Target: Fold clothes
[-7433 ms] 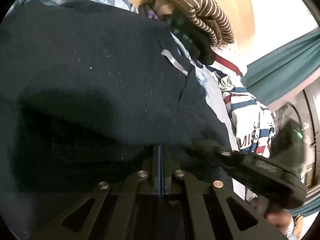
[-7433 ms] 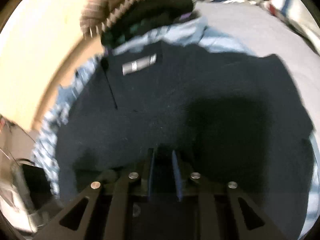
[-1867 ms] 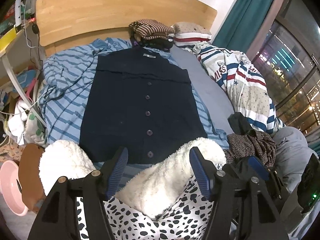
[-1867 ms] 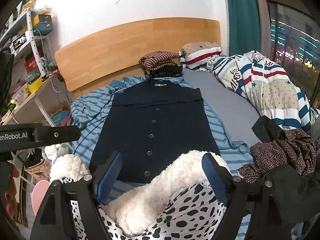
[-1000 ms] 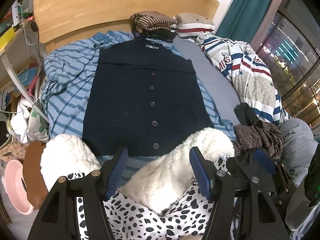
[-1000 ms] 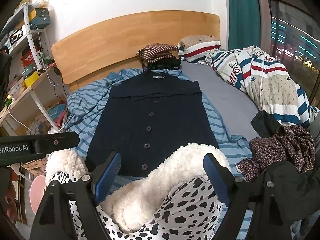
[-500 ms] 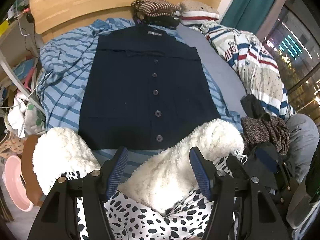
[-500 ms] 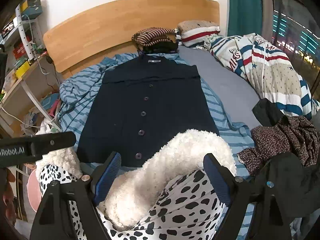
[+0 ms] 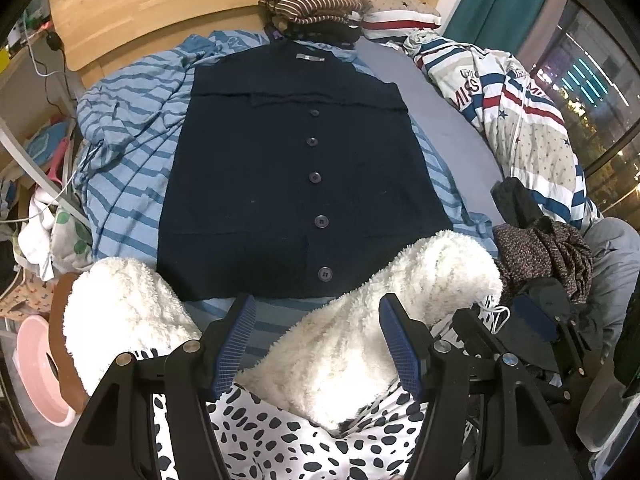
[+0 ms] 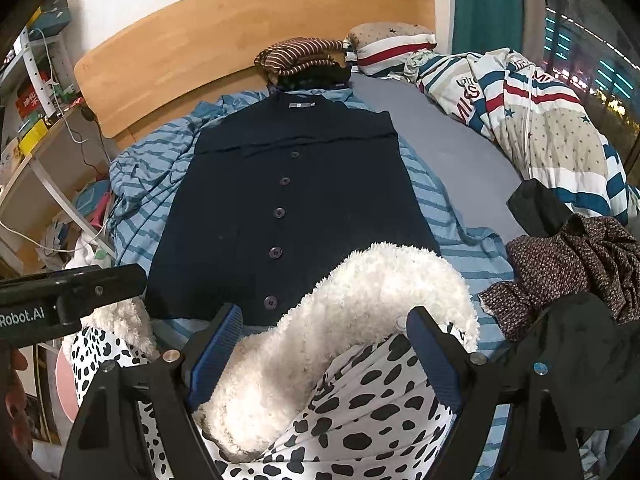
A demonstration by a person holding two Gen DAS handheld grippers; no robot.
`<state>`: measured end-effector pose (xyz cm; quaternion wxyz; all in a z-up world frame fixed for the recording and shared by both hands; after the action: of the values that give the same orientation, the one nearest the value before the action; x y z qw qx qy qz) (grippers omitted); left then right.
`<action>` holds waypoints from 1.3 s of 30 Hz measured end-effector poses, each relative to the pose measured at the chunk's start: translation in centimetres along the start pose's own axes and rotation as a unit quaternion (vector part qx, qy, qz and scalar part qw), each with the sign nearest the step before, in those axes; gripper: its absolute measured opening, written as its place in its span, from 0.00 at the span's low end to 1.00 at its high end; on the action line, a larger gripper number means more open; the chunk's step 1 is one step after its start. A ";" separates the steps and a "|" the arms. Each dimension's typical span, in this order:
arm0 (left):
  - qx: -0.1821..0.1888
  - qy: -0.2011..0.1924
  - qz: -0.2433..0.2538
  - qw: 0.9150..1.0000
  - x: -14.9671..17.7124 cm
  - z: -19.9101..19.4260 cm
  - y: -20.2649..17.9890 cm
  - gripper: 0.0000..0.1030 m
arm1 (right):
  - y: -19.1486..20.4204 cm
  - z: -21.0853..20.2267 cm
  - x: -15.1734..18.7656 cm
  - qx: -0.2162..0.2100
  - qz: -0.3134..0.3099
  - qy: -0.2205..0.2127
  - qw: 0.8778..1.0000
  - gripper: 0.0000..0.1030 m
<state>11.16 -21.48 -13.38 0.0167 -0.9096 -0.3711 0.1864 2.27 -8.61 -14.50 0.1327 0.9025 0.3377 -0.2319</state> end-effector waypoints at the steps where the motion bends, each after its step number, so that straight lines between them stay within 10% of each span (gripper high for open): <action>1: 0.000 0.002 0.000 1.000 0.0 0.1 0.0 0.63 | 0.0 0.1 0.0 0.001 0.000 0.001 1.000 0.85; 18: 0.031 0.005 -0.004 1.000 -1.4 1.3 -1.7 0.63 | -0.9 1.9 -0.6 -0.024 0.025 0.024 0.999 0.85; 24: 0.023 0.013 -0.020 0.999 -3.1 3.0 -2.4 0.63 | -3.1 1.3 -2.4 -0.044 0.041 -0.025 0.998 0.85; 30: 0.050 0.032 -0.033 0.998 -3.9 5.3 -3.3 0.63 | -6.8 0.8 -2.7 -0.153 0.133 -0.075 0.976 0.85; 39: 0.084 0.053 -0.021 0.995 -4.1 6.5 -4.8 0.63 | -8.8 2.3 -2.4 -0.141 0.162 -0.056 0.975 0.85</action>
<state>2.91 -21.49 -17.30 0.1168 -0.9057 -0.3714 0.1677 -6.01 -4.33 -16.03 0.3133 0.9030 0.2081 -0.2075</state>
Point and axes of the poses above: each gripper's, at about its wrist camera, not at the fingertips, and z roughly the way its jaws point, y to its left, x to its underside, the point moved 7 cm from there along z, roughly the way its jaws point, and after that the axes turned 2 degrees about y, right-handed, at the moved point
